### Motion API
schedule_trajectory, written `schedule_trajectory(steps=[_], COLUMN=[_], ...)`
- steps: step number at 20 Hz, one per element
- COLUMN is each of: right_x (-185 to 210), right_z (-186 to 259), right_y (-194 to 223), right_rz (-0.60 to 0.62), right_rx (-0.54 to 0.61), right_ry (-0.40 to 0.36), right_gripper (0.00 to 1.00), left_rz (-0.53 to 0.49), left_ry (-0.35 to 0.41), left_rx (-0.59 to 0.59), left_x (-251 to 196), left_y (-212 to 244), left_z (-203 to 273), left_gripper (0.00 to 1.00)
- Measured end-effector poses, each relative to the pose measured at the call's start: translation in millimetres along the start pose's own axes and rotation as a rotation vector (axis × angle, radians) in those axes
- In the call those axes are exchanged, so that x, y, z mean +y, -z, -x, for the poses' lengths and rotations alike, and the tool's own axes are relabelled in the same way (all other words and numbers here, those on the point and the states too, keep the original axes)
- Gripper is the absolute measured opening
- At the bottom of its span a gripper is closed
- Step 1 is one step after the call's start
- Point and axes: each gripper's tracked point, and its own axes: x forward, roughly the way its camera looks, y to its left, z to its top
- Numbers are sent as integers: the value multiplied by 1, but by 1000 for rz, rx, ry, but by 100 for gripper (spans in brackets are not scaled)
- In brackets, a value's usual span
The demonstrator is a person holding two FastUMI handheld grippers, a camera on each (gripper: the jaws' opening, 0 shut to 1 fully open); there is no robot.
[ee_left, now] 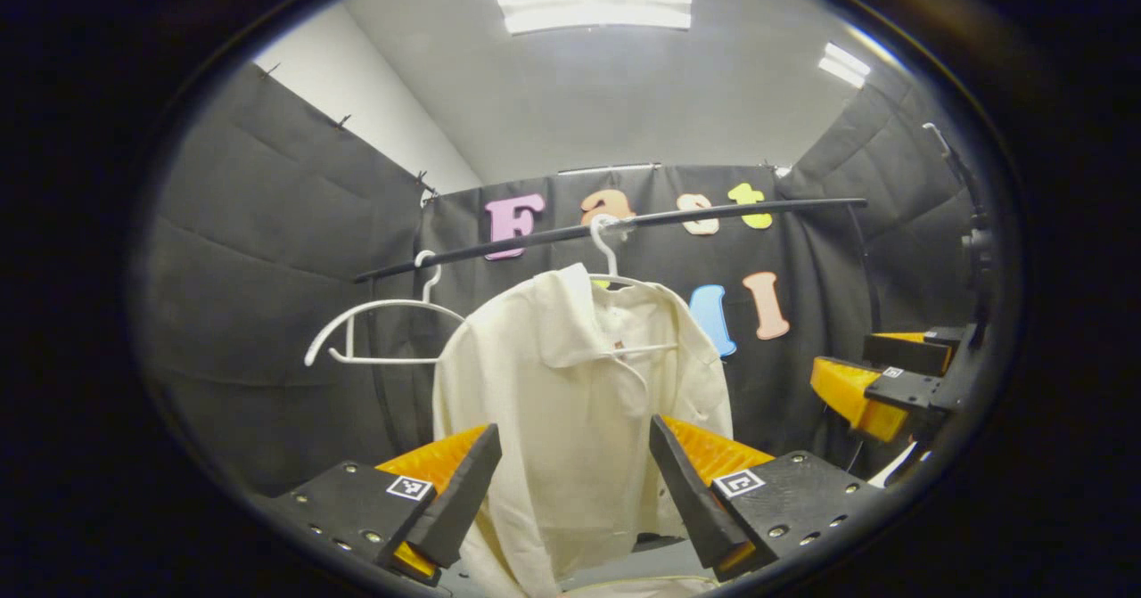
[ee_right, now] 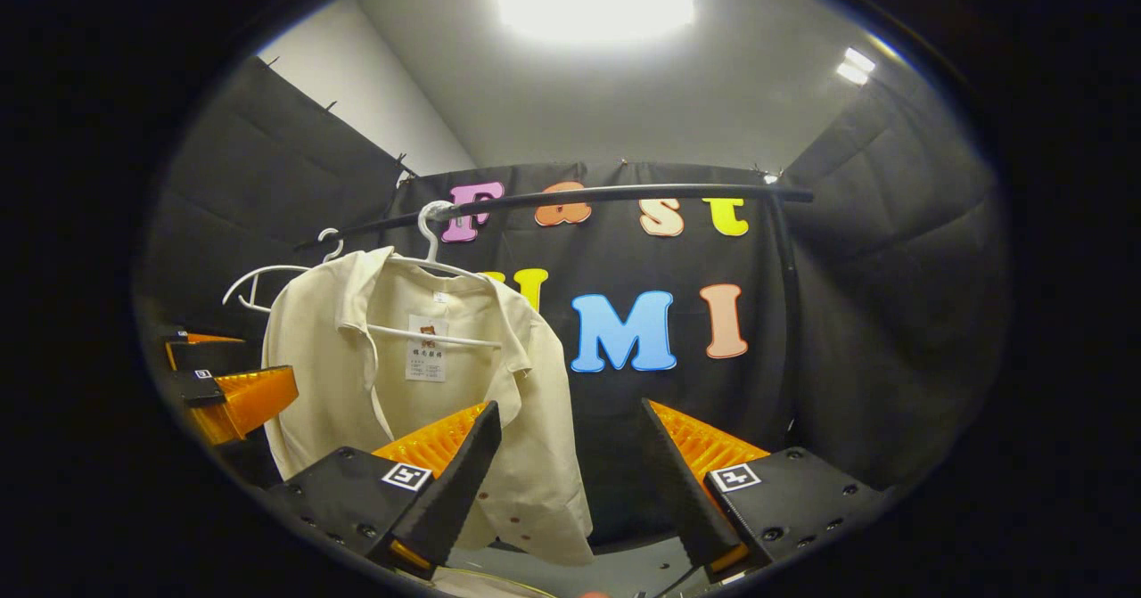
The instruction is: Grasp the clothes on the hanger with both hands and then place them into the laundry hamper below.
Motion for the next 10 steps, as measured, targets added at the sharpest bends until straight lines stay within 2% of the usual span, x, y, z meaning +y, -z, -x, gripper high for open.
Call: schedule_trajectory(steps=[3,6,10], right_x=[1,7,27], right_z=[-30,-56,-92], right_y=[4,13,19], right_rz=[-12,-33,-73], right_rx=[-9,-5,-3], right_ry=[-60,-119,-196], right_gripper=[97,98,98], left_rz=[-5,-29,-58], left_ry=[-16,-38,-105], left_rx=[-13,-16,-6], left_x=[-21,-33,-25], left_y=[-3,0,11], left_z=[-22,-45,-79], left_gripper=[98,100,99])
